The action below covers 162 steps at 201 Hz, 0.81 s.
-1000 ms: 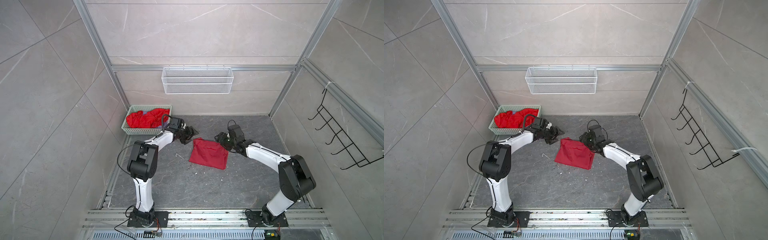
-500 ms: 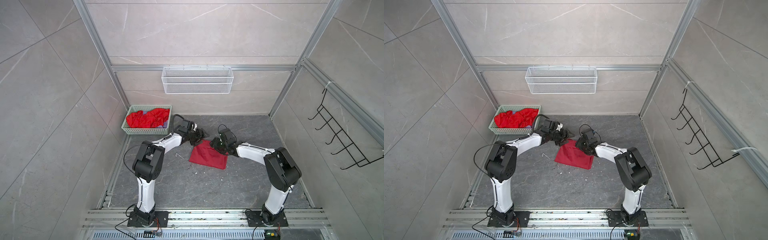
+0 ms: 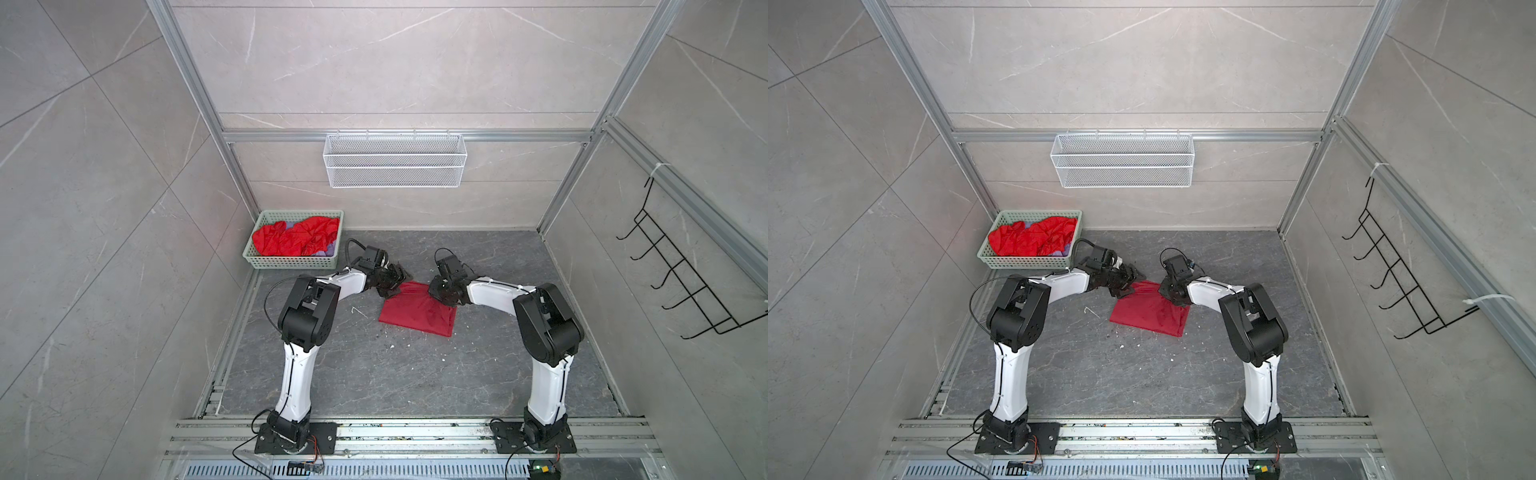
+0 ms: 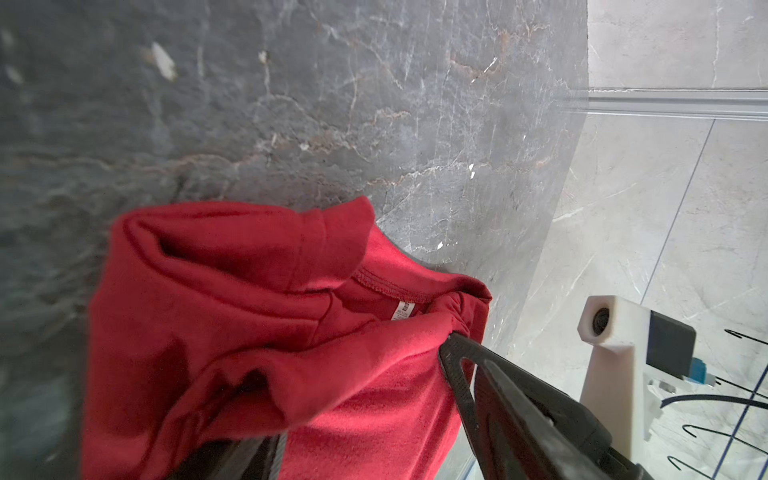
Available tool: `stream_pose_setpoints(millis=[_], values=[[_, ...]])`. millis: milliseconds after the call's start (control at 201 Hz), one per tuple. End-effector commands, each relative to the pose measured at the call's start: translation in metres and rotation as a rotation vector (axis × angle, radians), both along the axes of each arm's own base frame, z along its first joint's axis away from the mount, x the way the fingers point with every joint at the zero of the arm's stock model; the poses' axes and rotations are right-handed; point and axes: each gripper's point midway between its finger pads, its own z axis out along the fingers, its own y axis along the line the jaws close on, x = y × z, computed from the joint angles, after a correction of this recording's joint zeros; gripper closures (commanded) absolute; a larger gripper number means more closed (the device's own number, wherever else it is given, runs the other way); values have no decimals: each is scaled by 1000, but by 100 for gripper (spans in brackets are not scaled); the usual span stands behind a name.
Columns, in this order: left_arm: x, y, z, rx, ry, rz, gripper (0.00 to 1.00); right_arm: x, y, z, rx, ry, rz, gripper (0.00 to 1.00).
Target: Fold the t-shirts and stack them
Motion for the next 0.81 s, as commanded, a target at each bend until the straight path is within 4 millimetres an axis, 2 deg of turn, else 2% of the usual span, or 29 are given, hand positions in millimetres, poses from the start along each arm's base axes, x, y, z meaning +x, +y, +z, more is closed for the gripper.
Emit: stream_pose_setpoints(millis=[0,60,159,353,433,503,607,707,802], values=[[-1,28,-12,127,16,50,28,-27,-44,-42,-176,155,-50,59],[1,27,-6,128,0,42,27,-28,-47,-38,-183,146,-45,57],[4,24,16,108,-52,16,27,-23,-47,-18,-183,96,-26,52],[3,18,90,48,-229,-46,27,-9,-29,60,-113,-96,79,43],[-4,21,119,33,-289,-58,27,-11,-19,89,-100,-158,123,41],[-14,26,137,26,-331,-59,27,-18,-7,105,-99,-190,167,40],[-30,37,148,37,-355,-49,27,-30,19,112,-117,-201,245,40],[-49,49,149,58,-356,-42,27,-41,41,103,-170,-183,309,39],[-69,63,143,88,-352,-31,26,-43,53,90,-194,-155,343,34]])
